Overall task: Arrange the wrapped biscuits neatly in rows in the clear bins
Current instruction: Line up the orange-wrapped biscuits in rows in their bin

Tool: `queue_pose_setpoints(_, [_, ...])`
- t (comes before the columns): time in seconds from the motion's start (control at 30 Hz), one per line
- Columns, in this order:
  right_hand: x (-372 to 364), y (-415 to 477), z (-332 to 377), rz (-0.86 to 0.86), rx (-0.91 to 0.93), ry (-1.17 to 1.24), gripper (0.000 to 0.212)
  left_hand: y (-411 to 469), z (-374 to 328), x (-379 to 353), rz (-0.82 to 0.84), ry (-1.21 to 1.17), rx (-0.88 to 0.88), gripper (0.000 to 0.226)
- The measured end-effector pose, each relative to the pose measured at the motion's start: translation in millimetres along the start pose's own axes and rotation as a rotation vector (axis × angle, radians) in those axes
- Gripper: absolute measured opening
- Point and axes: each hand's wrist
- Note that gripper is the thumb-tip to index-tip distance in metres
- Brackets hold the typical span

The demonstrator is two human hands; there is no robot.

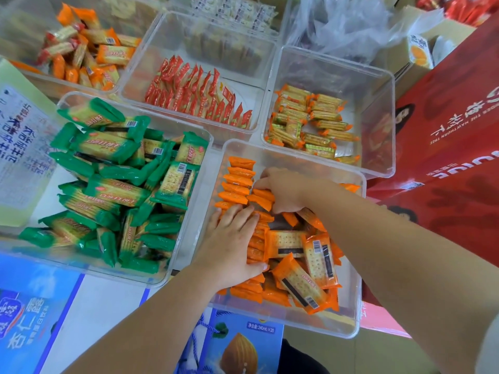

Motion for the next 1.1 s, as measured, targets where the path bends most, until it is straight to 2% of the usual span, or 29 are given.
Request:
queue_pose_setpoints(0.17, [-10, -27, -17, -0.171, 0.045, 0.161, 0.058, 0, -1, -1, 0.004, -0.009, -0.001, 0.107])
queue_pose_setpoints(0.27, [-8, -38, -23, -0.334, 0.054, 0.310, 0.058, 0, 0, 0, 0.013, -0.008, -0.001, 0.107])
queue_pose_setpoints(0.33, [-8, -39, -22, -0.383, 0.053, 0.367, 0.056, 0, 0, 0, 0.018, -0.009, -0.002, 0.108])
queue_pose_setpoints(0.4, [-15, -37, -16, -0.341, 0.071, 0.399, 0.054, 0, 0, 0, 0.016, -0.009, -0.002, 0.108])
queue_pose_setpoints(0.5, [-29, -30, -6, -0.289, 0.107, 0.325, 0.049, -2, -1, -1, -0.001, -0.001, 0.011, 0.107])
queue_pose_setpoints(0.6, [-33, -25, -2, -0.244, 0.085, 0.328, 0.052, -3, -3, -1, -0.039, -0.007, 0.032, 0.109])
queue_pose_setpoints(0.67, [-33, -25, -3, -0.239, 0.071, 0.327, 0.054, -3, -5, -2, -0.067, -0.049, 0.056, 0.117])
queue_pose_setpoints(0.8, [-34, -28, -4, -0.208, 0.005, 0.168, 0.066, -5, -5, -3, -0.083, -0.139, 0.071, 0.134])
queue_pose_setpoints(0.9, [-34, -31, -5, -0.180, 0.030, 0.270, 0.070, -5, -4, -4, -0.054, -0.062, 0.019, 0.124])
queue_pose_setpoints(1.0, [-32, -33, -10, -0.218, 0.044, 0.418, 0.062, -5, -3, -6, -0.042, -0.031, 0.023, 0.118])
queue_pose_setpoints(1.1, [-31, -31, -15, -0.253, -0.009, 0.463, 0.042, -5, -4, -7, -0.039, -0.023, 0.031, 0.117])
Point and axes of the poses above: each hand's wrist, its own y-axis towards the middle knuckle, its own x-axis out of the back of the hand, z = x × y, and after that the axes turned 14 degrees about y, right-handed
